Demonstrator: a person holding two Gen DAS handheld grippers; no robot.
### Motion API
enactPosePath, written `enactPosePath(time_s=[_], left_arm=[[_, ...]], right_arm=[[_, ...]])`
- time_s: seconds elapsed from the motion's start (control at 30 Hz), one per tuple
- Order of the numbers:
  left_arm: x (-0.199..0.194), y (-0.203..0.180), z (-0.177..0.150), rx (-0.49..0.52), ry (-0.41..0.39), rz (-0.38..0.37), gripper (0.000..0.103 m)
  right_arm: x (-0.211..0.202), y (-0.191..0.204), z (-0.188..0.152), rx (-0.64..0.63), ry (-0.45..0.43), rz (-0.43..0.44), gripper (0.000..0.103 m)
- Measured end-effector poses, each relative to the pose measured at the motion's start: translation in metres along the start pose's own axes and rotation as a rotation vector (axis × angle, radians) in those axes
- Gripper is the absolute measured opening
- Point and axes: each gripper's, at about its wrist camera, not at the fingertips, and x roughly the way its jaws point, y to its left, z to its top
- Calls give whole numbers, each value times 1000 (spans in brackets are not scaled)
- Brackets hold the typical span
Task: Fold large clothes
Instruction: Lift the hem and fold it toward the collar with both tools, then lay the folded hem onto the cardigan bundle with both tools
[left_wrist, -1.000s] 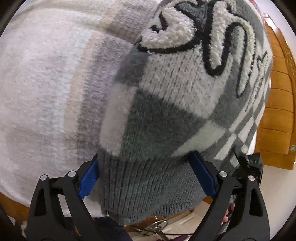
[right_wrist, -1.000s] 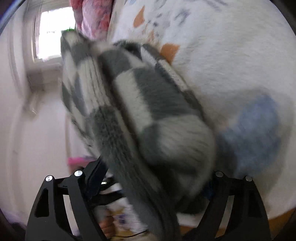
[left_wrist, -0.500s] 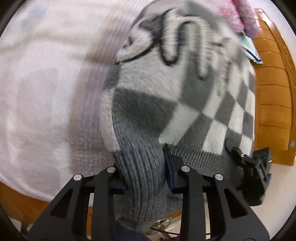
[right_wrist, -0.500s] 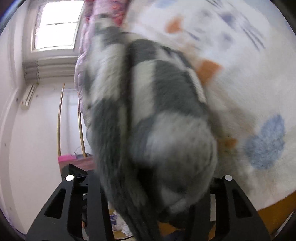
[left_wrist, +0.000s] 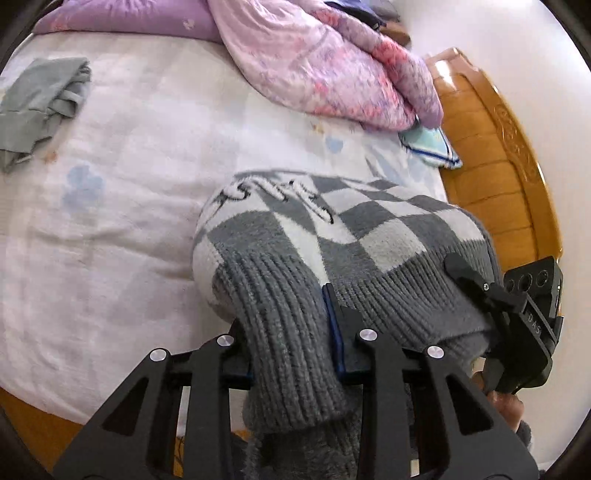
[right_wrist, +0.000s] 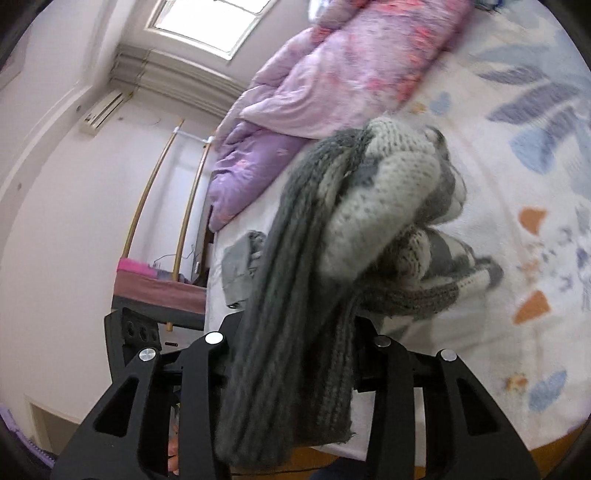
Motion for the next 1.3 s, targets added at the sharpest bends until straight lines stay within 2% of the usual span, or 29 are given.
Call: enactPosePath(time_s=[0.1, 0.23, 0.37, 0.5, 0.53, 0.7, 0.77, 0.83, 0.9, 0.97, 1.03, 1.17, 1.23, 1.3], left_arm=[[-41, 24, 14, -4, -28, -6, 27], [-89, 70, 46, 6, -87, -4, 27], [-152, 126, 97, 41, -175, 0, 27], [-204, 181, 161, 90, -277, 46, 27], [-221, 199, 181, 110, -326, 57, 27], [-270, 264, 241, 172, -474, 129, 28], [-273, 293, 252, 179, -496, 169, 28], [-265, 321, 255, 176, -476, 227, 28], [-241, 364, 250, 148, -425, 289, 28], [-208, 408, 240, 69, -339, 306, 28], [-189, 432, 232, 51, -295, 337, 28], [-182, 455, 223, 2, -302, 330, 31], [-176, 462, 217, -22, -282, 334, 34], [-172, 462, 211, -15, -262, 382, 49]], right_arm=[[32, 36, 0, -23, 3, 20, 36], [97, 86, 16, -52, -10, 64, 36], [158, 145, 31, -91, -31, 113, 36], [240, 205, 51, -127, -63, 198, 36], [263, 221, 57, -137, -77, 225, 36], [358, 278, 74, -156, -96, 337, 36], [396, 284, 71, -162, -84, 330, 36], [435, 272, 60, -115, -36, 327, 36], [470, 256, 43, -96, 10, 291, 35], [515, 226, 18, -27, 94, 233, 35], [543, 202, -5, 21, 161, 168, 35], [552, 190, -33, 29, 168, 130, 35], [555, 188, -39, 22, 178, 72, 37], [556, 187, -38, -11, 197, -33, 45]])
